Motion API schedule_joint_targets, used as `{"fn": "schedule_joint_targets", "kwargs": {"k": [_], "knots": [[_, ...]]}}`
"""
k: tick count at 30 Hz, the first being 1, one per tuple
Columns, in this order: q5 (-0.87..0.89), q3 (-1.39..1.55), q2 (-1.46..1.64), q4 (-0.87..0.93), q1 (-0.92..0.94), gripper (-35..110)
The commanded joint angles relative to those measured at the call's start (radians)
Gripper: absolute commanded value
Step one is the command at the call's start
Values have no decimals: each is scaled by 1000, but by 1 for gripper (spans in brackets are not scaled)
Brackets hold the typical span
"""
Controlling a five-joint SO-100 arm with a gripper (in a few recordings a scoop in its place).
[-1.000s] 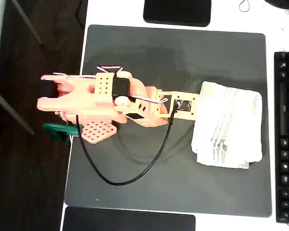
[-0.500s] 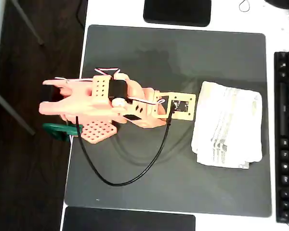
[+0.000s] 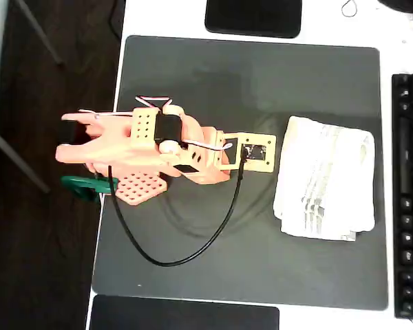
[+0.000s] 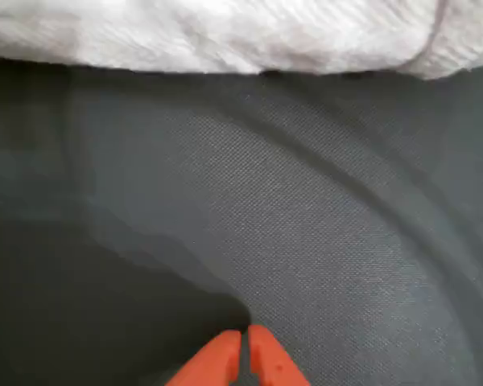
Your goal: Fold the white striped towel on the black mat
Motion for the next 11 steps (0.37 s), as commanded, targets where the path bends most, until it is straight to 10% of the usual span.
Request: {"fn": "schedule_joint_targets", "kwargs": {"k": [1, 11], "knots": [[-2, 17, 8, 11, -2, 0], [11, 17, 8, 12, -8, 0]]}}
